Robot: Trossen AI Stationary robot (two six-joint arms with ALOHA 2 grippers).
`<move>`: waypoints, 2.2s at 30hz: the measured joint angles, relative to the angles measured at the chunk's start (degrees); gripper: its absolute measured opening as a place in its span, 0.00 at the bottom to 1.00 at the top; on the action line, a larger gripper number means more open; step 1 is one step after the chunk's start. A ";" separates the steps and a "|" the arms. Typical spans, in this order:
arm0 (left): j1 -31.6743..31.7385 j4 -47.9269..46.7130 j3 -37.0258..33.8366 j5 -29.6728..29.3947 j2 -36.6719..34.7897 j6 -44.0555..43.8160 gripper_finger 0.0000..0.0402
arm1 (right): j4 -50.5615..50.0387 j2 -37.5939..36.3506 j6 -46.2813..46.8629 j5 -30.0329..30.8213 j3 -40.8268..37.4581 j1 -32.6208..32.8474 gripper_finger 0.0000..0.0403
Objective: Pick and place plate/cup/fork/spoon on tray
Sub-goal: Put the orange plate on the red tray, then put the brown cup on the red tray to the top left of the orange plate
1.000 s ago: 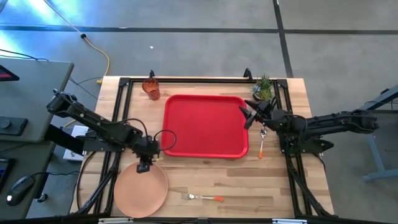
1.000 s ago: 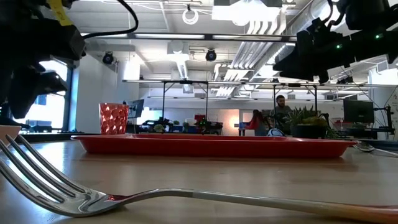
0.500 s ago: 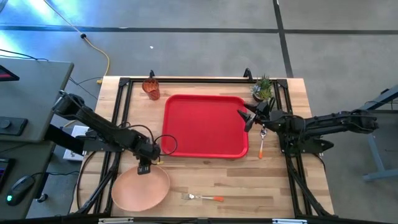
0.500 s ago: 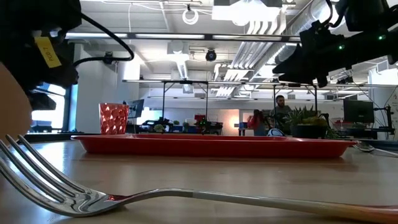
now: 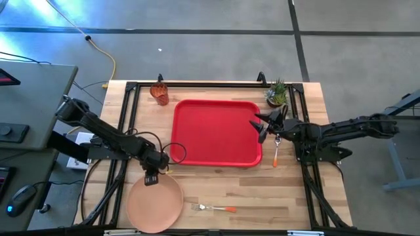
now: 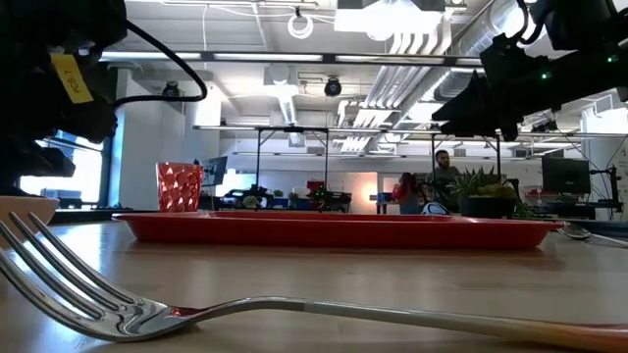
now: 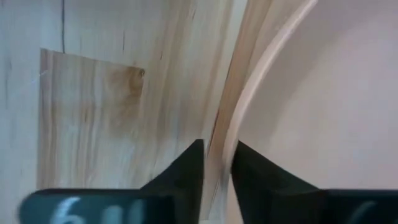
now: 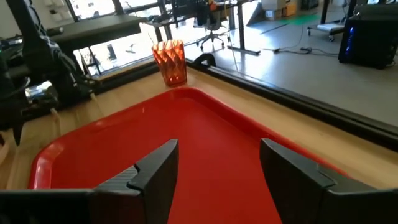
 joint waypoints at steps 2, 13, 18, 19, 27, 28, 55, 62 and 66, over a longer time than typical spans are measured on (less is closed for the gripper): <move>0.21 0.61 -0.15 -0.47 0.55 -0.33 0.06 | -0.33 -0.02 0.26 0.00 0.00 0.37 0.54; 2.56 10.51 4.08 5.38 1.02 -0.66 0.01 | -2.90 -0.85 0.26 -1.66 0.00 1.94 0.54; 5.62 8.07 8.91 4.26 0.50 9.17 0.01 | -4.08 -0.87 0.40 -1.59 0.00 1.94 0.54; 6.69 7.25 9.81 2.53 0.37 10.91 0.01 | -4.22 -0.87 0.44 -1.59 0.00 1.94 0.54; 18.45 6.34 15.82 -16.59 0.34 17.56 0.01 | -6.12 -1.69 1.00 -1.53 0.00 1.94 0.54; 20.09 6.34 16.71 -16.65 0.65 18.44 0.01 | -6.91 -2.01 1.65 -1.47 0.00 1.94 0.54; 45.55 27.81 20.74 -10.88 23.69 13.66 0.08 | -34.54 -11.32 13.41 7.26 0.00 1.81 0.54; 45.75 28.76 20.72 -15.11 21.61 16.29 0.24 | -33.64 -11.40 14.38 9.01 0.00 1.81 0.54; 45.96 28.39 20.72 -18.99 18.32 19.63 0.31 | -33.37 -11.39 15.04 8.96 0.00 1.68 0.54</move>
